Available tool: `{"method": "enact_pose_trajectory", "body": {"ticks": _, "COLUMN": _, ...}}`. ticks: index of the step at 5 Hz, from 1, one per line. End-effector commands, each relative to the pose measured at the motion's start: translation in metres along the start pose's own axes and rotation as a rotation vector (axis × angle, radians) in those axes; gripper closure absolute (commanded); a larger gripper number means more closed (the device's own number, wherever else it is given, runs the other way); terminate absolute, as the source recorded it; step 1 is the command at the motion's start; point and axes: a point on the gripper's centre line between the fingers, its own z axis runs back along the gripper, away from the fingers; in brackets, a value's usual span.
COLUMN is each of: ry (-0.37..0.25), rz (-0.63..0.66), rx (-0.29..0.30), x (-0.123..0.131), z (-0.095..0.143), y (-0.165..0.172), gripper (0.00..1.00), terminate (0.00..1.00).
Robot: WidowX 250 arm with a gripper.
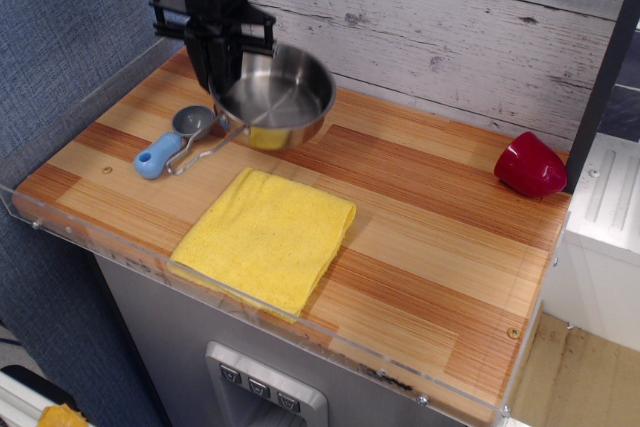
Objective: Place the pot to the right of the blue spoon
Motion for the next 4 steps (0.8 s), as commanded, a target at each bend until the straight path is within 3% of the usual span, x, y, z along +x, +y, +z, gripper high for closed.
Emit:
{"method": "enact_pose_trajectory", "body": {"ticks": 1, "ry": -0.052, "rz": 0.000, "rx": 0.015, "x": 0.006, "z": 0.013, "y": 0.004, "gripper": 1.00, "terminate": 0.00}}
{"method": "enact_pose_trajectory", "body": {"ticks": 4, "ry": -0.084, "rz": -0.037, "rx": 0.076, "x": 0.015, "z": -0.009, "y": 0.006, "gripper": 1.00, "terminate": 0.00}}
